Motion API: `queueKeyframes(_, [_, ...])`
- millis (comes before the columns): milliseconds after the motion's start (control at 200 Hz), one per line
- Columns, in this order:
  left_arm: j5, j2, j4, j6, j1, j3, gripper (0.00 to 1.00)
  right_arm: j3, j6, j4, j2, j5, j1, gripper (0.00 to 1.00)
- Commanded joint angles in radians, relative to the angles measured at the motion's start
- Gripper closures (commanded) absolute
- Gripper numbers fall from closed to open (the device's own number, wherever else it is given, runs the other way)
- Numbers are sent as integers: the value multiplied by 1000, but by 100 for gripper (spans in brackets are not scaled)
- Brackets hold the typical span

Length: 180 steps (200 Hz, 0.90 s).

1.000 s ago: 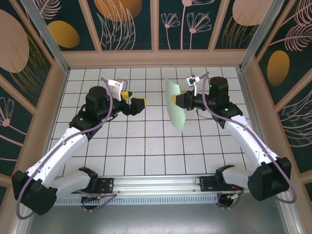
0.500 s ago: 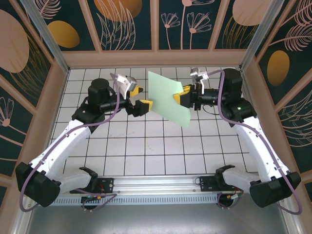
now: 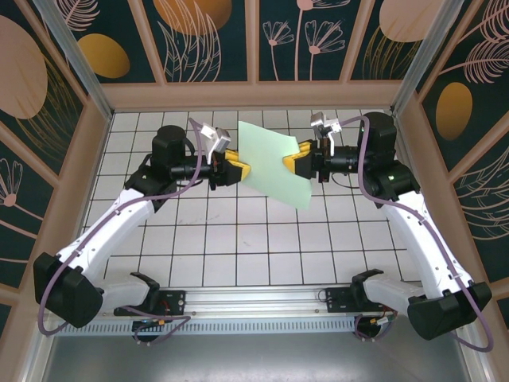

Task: Fold a paper plane with a square sheet of paper (fold left side to right side)
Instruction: Place a square sheet of paper at the center of the table.

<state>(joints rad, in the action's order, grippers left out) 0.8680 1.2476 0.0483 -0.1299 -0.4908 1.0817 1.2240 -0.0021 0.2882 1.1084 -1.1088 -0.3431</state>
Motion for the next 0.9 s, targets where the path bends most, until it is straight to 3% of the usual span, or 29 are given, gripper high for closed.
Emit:
queueKeyframes(0, [35, 1, -20, -6, -6, 23, 83, -11, -10, -30, -18, 23, 13, 75])
queueKeyframes(50, [24, 1, -21, -14, -6, 13, 91, -18, -6, -26, -19, 54, 16, 74])
queueKeyframes(150, [-1, 1, -25, -39, -6, -17, 95, -33, 1, -6, -13, 139, 28, 68])
queueKeyframes(505, [-119, 57, -48, -326, -6, -203, 100, -112, 179, 54, 65, 574, 119, 19])
queueKeyframes(741, [-189, 147, -157, -504, -5, -365, 100, -177, 272, 67, 152, 728, 134, 14])
queueKeyframes(851, [-236, 198, -154, -516, -6, -395, 100, -246, 359, 5, 176, 692, 127, 14])
queueKeyframes(896, [-260, 217, -132, -507, -6, -394, 100, -282, 402, -37, 185, 652, 120, 19])
